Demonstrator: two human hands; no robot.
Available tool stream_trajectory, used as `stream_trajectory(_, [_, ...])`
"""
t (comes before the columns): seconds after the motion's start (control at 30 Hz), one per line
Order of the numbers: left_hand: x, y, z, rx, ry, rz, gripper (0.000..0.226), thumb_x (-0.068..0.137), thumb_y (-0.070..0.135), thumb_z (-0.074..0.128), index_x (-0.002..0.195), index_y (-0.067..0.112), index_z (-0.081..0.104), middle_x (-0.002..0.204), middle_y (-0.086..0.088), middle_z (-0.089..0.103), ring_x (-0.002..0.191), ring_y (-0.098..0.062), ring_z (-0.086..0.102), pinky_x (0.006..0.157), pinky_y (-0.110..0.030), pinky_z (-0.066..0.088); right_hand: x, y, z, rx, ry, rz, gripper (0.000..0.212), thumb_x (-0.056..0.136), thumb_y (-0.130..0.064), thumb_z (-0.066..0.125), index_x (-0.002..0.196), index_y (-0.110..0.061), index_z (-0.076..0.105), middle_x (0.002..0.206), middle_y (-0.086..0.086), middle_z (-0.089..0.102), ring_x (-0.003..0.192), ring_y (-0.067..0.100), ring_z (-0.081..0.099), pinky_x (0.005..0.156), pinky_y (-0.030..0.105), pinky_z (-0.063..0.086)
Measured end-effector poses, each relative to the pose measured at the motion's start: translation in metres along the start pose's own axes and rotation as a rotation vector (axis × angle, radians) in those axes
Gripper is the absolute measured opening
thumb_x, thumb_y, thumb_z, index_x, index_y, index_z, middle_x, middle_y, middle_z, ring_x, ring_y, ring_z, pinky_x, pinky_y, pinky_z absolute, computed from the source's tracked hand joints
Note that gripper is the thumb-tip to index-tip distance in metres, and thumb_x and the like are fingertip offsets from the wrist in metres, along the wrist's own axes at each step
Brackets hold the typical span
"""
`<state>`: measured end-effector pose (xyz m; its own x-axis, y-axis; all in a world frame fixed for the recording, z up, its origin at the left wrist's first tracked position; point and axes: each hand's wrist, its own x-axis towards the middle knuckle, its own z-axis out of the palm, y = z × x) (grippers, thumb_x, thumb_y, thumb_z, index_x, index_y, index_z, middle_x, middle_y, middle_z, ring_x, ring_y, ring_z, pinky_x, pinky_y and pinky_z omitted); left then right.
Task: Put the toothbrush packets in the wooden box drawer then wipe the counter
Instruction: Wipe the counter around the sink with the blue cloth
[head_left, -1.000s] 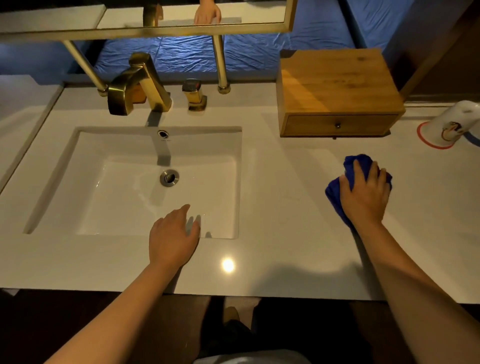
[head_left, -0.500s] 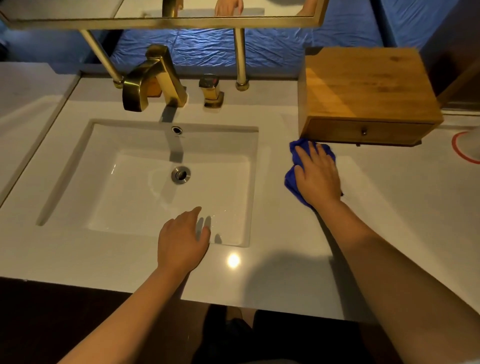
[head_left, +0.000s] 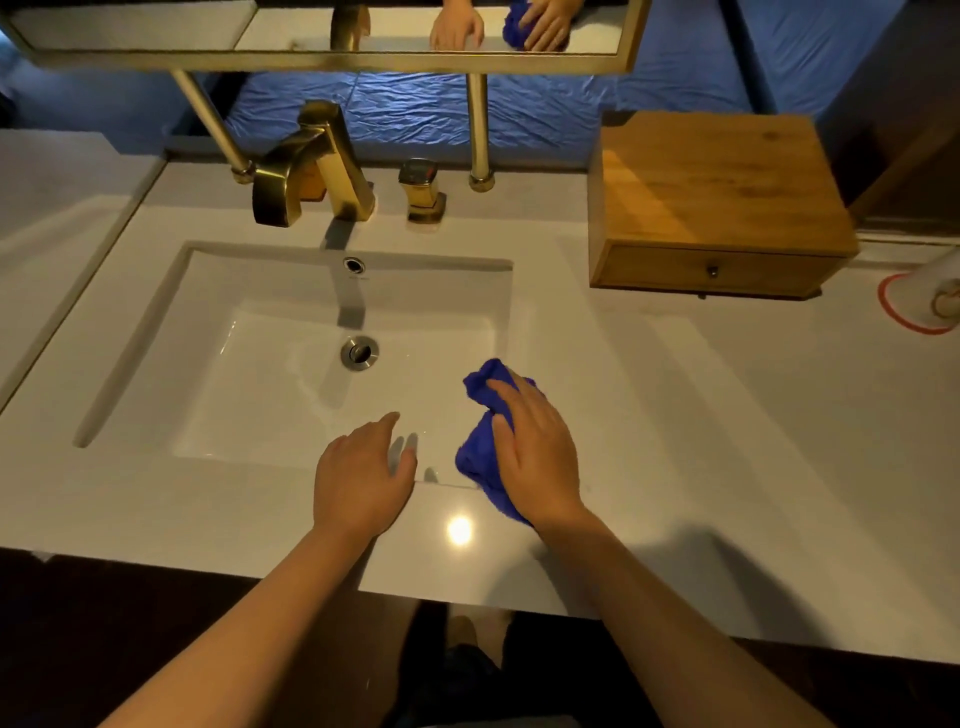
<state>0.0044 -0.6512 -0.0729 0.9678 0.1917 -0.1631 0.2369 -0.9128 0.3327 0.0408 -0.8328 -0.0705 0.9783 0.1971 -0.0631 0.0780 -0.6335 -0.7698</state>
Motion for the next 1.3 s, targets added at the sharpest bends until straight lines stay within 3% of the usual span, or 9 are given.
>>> stream_trajectory(0.17, [0.0, -0.002, 0.003, 0.002, 0.016, 0.001, 0.05, 0.094, 0.042, 0.039, 0.138, 0.018, 0.044, 0.133, -0.007, 0.059, 0.118, -0.025, 0.057, 0.1, -0.037, 0.041, -0.038, 0.01, 0.008, -0.616, 0.019, -0.095, 0.054, 0.091, -0.035, 0.028, 0.135, -0.01, 0.044, 0.145, 0.013, 0.043, 0.136, 0.03, 0.036, 0.112, 0.046, 0.027])
stream_trajectory(0.23, [0.001, -0.003, 0.004, -0.011, 0.019, 0.001, 0.049, 0.095, 0.04, 0.04, 0.138, 0.017, 0.044, 0.132, -0.008, 0.059, 0.118, -0.025, 0.057, 0.099, -0.037, 0.041, -0.025, -0.003, 0.017, -0.615, -0.031, -0.064, 0.065, 0.079, -0.037, 0.031, 0.137, -0.009, 0.04, 0.147, 0.015, 0.039, 0.138, 0.032, 0.032, 0.113, 0.046, 0.018])
stream_trajectory(0.37, [0.0, -0.004, 0.003, -0.023, 0.021, 0.002, 0.049, 0.094, 0.037, 0.041, 0.138, 0.015, 0.043, 0.13, -0.009, 0.06, 0.115, -0.026, 0.058, 0.098, -0.036, 0.041, 0.005, -0.016, 0.012, -0.417, -0.333, -0.06, 0.073, 0.081, -0.038, 0.032, 0.147, -0.014, 0.012, 0.159, 0.008, 0.0, 0.146, 0.024, -0.008, 0.116, 0.041, -0.009])
stream_trajectory(0.47, [0.0, -0.004, 0.002, -0.034, 0.016, -0.001, 0.049, 0.095, 0.036, 0.04, 0.139, 0.016, 0.042, 0.129, -0.009, 0.061, 0.115, -0.026, 0.057, 0.098, -0.035, 0.04, 0.011, -0.004, -0.016, -0.503, -0.633, -0.169, 0.071, 0.087, -0.033, 0.046, 0.148, -0.017, 0.012, 0.159, 0.004, -0.005, 0.144, 0.023, -0.015, 0.117, 0.042, -0.006])
stream_trajectory(0.53, [0.0, -0.005, 0.002, -0.035, 0.012, 0.001, 0.049, 0.095, 0.037, 0.039, 0.139, 0.017, 0.041, 0.13, -0.008, 0.06, 0.115, -0.025, 0.057, 0.099, -0.035, 0.038, 0.007, 0.007, -0.023, -0.568, -0.659, -0.283, 0.062, 0.091, -0.032, 0.046, 0.146, -0.018, 0.022, 0.159, 0.003, 0.005, 0.145, 0.023, -0.009, 0.119, 0.041, 0.0])
stream_trajectory(0.7, [0.0, -0.005, 0.002, -0.053, 0.015, 0.009, 0.048, 0.095, 0.035, 0.039, 0.139, 0.016, 0.041, 0.126, -0.009, 0.062, 0.113, -0.026, 0.057, 0.098, -0.035, 0.038, 0.003, 0.006, -0.014, -0.466, -0.42, -0.368, 0.033, 0.09, -0.021, 0.05, 0.119, -0.008, 0.059, 0.136, 0.007, 0.052, 0.138, 0.026, 0.027, 0.113, 0.035, 0.018])
stream_trajectory(0.83, [0.001, -0.005, 0.001, -0.032, 0.01, 0.021, 0.048, 0.094, 0.033, 0.039, 0.139, 0.015, 0.041, 0.122, -0.009, 0.064, 0.109, -0.027, 0.059, 0.094, -0.035, 0.039, 0.014, -0.006, 0.002, -0.469, -0.279, -0.321, 0.016, 0.084, -0.008, 0.053, 0.077, 0.0, 0.065, 0.084, 0.015, 0.067, 0.091, 0.03, 0.057, 0.087, 0.044, 0.046])
stream_trajectory(1.07, [0.0, -0.007, 0.002, -0.038, 0.005, 0.049, 0.051, 0.093, 0.035, 0.04, 0.139, 0.013, 0.041, 0.126, -0.011, 0.062, 0.112, -0.028, 0.058, 0.097, -0.039, 0.039, -0.006, -0.033, -0.014, -0.184, 0.128, -0.313, 0.02, 0.077, 0.011, 0.058, 0.087, -0.001, 0.07, 0.091, 0.018, 0.071, 0.09, 0.023, 0.061, 0.086, 0.026, 0.037])
stream_trajectory(1.3, [-0.006, -0.007, 0.001, 0.01, 0.064, 0.165, 0.061, 0.085, 0.044, 0.031, 0.136, 0.013, 0.044, 0.14, -0.01, 0.05, 0.13, -0.027, 0.044, 0.109, -0.046, 0.031, -0.055, -0.027, -0.054, -0.251, 0.259, -0.276, 0.016, 0.076, 0.006, 0.062, 0.09, 0.001, 0.067, 0.096, 0.017, 0.07, 0.096, 0.033, 0.064, 0.095, 0.016, 0.028])
